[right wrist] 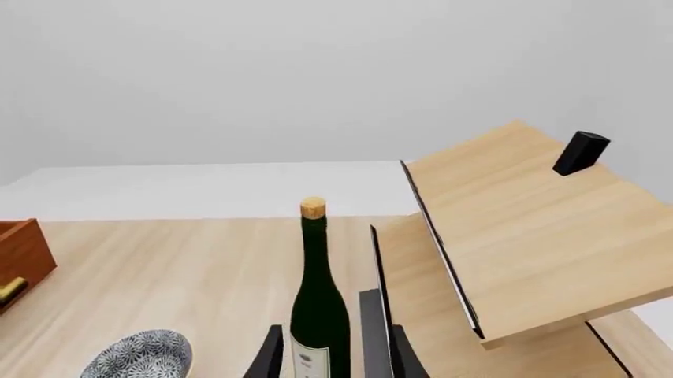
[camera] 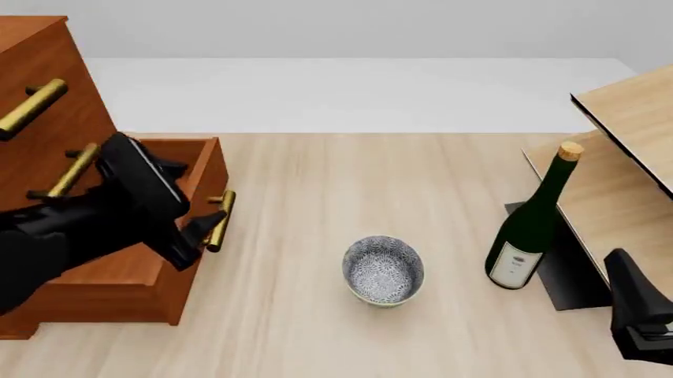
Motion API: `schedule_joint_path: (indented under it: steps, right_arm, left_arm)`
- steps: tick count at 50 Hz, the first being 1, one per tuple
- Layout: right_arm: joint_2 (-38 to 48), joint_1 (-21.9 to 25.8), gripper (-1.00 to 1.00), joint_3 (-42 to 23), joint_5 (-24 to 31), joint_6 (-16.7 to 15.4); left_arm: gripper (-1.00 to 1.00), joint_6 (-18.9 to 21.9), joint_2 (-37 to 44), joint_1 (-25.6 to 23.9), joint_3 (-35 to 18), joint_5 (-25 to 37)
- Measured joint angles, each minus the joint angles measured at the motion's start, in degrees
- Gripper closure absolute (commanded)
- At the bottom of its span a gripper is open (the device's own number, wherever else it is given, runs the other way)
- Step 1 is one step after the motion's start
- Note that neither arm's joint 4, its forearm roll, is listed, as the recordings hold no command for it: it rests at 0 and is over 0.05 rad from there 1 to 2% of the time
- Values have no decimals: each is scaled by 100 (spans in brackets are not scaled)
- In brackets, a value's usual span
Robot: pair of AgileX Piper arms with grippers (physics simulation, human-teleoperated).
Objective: Close the bottom drawer of the cabinet and open the top drawer.
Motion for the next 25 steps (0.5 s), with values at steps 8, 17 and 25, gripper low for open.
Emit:
schedule_joint_path:
  steps: [8, 17, 25]
  right_arm:
    - [1, -7, -100, 1, 0, 6]
    - [27, -18, -100, -1, -23, 16]
    - [63, -32, -100, -1, -56, 33]
  left_arm:
    - [-100, 550, 321, 51, 62, 28]
    - [-100, 1114, 615, 109, 182, -58]
    - [-100, 1611, 794, 223, 314, -188]
